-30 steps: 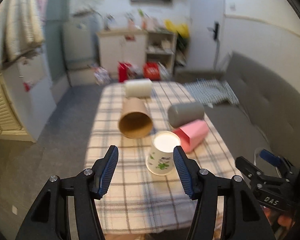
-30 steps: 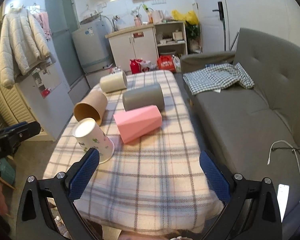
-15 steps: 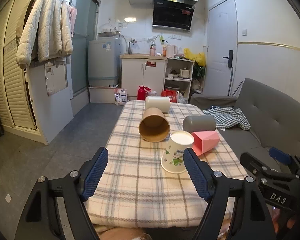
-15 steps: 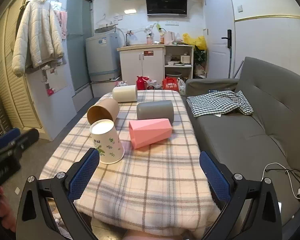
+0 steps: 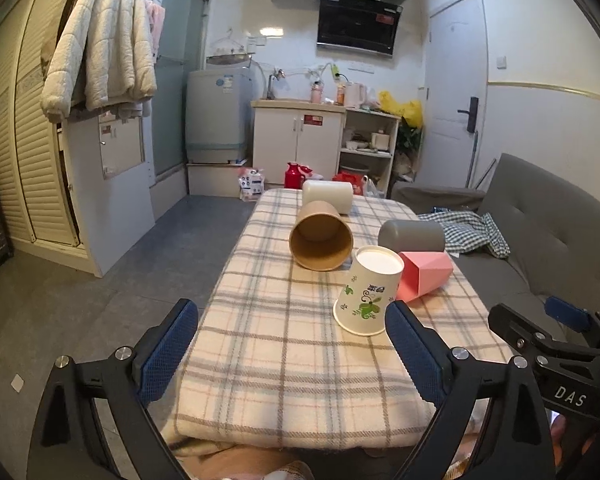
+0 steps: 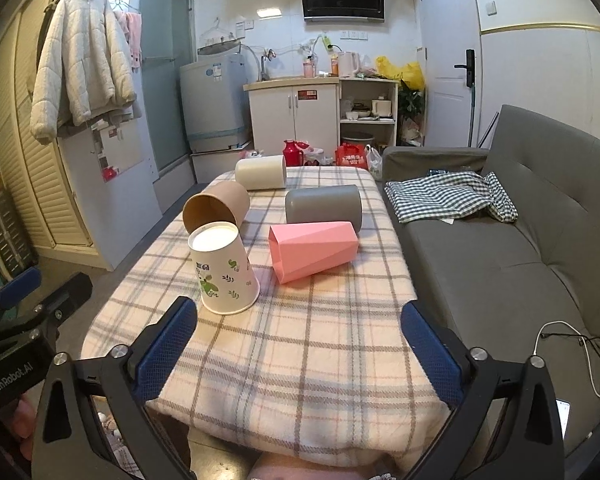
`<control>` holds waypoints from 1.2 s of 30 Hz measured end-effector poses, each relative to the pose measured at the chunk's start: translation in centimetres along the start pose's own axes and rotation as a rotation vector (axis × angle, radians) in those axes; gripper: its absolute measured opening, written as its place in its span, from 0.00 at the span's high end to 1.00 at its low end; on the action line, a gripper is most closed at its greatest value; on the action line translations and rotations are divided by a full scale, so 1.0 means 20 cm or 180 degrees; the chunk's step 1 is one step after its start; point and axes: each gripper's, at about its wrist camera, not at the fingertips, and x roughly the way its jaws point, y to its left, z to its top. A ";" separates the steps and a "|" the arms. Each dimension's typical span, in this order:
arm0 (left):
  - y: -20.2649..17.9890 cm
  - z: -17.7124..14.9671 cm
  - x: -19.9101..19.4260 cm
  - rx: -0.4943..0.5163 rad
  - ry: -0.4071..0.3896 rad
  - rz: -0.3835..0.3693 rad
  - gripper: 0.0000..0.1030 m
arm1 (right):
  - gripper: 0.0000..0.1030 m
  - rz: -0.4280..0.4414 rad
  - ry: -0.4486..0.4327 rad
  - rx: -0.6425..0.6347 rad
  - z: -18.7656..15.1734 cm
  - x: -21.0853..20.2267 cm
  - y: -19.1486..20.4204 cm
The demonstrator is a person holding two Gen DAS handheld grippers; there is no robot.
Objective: Flip cup upside down
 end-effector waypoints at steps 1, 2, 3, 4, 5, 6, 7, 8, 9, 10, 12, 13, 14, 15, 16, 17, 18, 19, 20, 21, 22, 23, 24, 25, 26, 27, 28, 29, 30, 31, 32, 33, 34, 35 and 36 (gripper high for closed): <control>0.00 0.00 0.01 -0.0009 0.0014 0.0022 0.06 | 0.00 0.0003 -0.0001 -0.0007 0.00 0.00 0.00; 0.01 0.00 0.01 -0.0012 0.0033 0.0033 0.06 | 0.00 0.0001 0.0000 -0.0012 0.00 0.00 0.00; 0.01 0.00 0.02 -0.0013 0.0058 0.0027 0.06 | 0.00 0.0002 0.0005 -0.0015 0.00 0.00 0.00; 0.01 -0.01 0.02 -0.0012 0.0074 0.0031 0.06 | 0.00 0.0002 0.0018 -0.0017 0.00 0.01 0.01; 0.01 -0.01 0.03 -0.0012 0.0086 0.0041 0.06 | 0.00 -0.0002 0.0022 -0.0015 0.00 0.01 0.00; 0.01 -0.01 0.03 -0.0011 0.0090 0.0042 0.06 | 0.00 -0.0001 0.0023 -0.0011 0.00 0.01 0.00; 0.01 -0.01 0.03 -0.0011 0.0089 0.0045 0.06 | 0.00 0.0001 0.0026 -0.0007 0.00 0.01 0.00; 0.01 -0.01 0.02 -0.0012 0.0084 0.0047 0.06 | 0.00 -0.0002 0.0025 -0.0007 0.00 0.01 0.00; 0.01 -0.01 0.03 -0.0011 0.0085 0.0043 0.06 | 0.00 -0.0002 0.0025 -0.0007 0.00 0.01 0.00; 0.01 -0.01 0.03 -0.0006 0.0093 0.0050 0.05 | 0.00 0.0000 0.0031 -0.0008 0.00 0.01 0.00; 0.01 -0.01 0.03 0.0004 0.0107 0.0052 0.05 | 0.00 0.0000 0.0037 -0.0012 0.00 0.01 0.00; 0.01 -0.01 0.03 0.0008 0.0112 0.0050 0.05 | 0.00 0.0000 0.0038 -0.0012 0.00 0.01 0.00; 0.01 -0.01 0.03 0.0010 0.0114 0.0045 0.05 | 0.00 -0.0001 0.0037 -0.0011 0.00 0.01 0.01; 0.01 -0.01 0.02 0.0011 0.0112 0.0041 0.05 | 0.00 -0.0001 0.0035 -0.0010 0.00 0.01 0.01; 0.01 -0.01 0.02 0.0014 0.0110 0.0041 0.05 | 0.00 -0.0002 0.0038 -0.0010 0.00 0.01 0.01; 0.01 -0.01 0.02 0.0018 0.0109 0.0038 0.05 | 0.00 -0.0003 0.0040 -0.0010 0.00 0.01 0.01; 0.01 -0.01 0.02 0.0022 0.0111 0.0036 0.05 | 0.00 -0.0003 0.0042 -0.0006 0.00 0.01 0.00; 0.01 -0.01 0.02 0.0027 0.0115 0.0036 0.05 | 0.00 -0.0004 0.0044 -0.0003 0.00 0.01 0.01; 0.01 -0.01 0.02 0.0033 0.0119 0.0036 0.05 | 0.00 -0.0004 0.0046 0.0003 0.00 0.02 0.00; 0.01 -0.01 0.02 0.0037 0.0122 0.0033 0.05 | 0.00 -0.0006 0.0048 0.0008 0.00 0.02 0.00; 0.00 -0.01 0.02 0.0042 0.0125 0.0029 0.05 | 0.00 -0.0008 0.0049 0.0013 0.00 0.02 0.00; 0.00 -0.01 0.02 0.0046 0.0126 0.0026 0.05 | 0.00 -0.0007 0.0047 0.0018 0.00 0.02 0.00; 0.00 -0.01 0.02 0.0051 0.0125 0.0023 0.05 | 0.00 -0.0007 0.0046 0.0022 0.00 0.02 0.00; 0.00 -0.01 0.02 0.0056 0.0124 0.0024 0.05 | 0.00 -0.0008 0.0046 0.0024 0.00 0.02 0.00; 0.00 0.00 0.02 0.0061 0.0120 0.0028 0.05 | 0.00 -0.0009 0.0049 0.0024 0.00 0.02 0.00; 0.00 0.00 0.02 0.0062 0.0119 0.0024 0.05 | 0.00 -0.0010 0.0050 0.0024 0.00 0.02 0.00; 0.00 -0.01 0.02 0.0063 0.0120 0.0022 0.05 | 0.00 -0.0009 0.0050 0.0025 0.00 0.02 0.00; 0.00 -0.01 0.02 0.0065 0.0123 0.0022 0.05 | 0.00 -0.0009 0.0052 0.0026 0.00 0.02 0.00; 0.00 0.00 0.02 0.0066 0.0123 0.0025 0.05 | 0.00 -0.0012 0.0056 0.0027 0.00 0.02 0.00; 0.00 0.00 0.02 0.0068 0.0120 0.0025 0.05 | 0.00 -0.0012 0.0056 0.0029 0.00 0.02 -0.01; 0.00 0.00 0.02 0.0064 0.0119 0.0018 0.05 | 0.00 -0.0014 0.0057 0.0032 0.00 0.02 -0.01; 0.00 0.00 0.02 0.0068 0.0117 0.0016 0.05 | 0.00 -0.0015 0.0057 0.0035 0.00 0.02 -0.01; 0.00 0.00 0.02 0.0076 0.0116 0.0011 0.05 | 0.00 -0.0016 0.0059 0.0036 0.00 0.02 -0.01; 0.00 0.00 0.02 0.0086 0.0115 0.0006 0.05 | 0.00 -0.0017 0.0061 0.0037 -0.01 0.03 -0.01; 0.00 -0.01 0.02 0.0094 0.0113 0.0005 0.05 | 0.00 -0.0018 0.0061 0.0037 -0.01 0.03 -0.01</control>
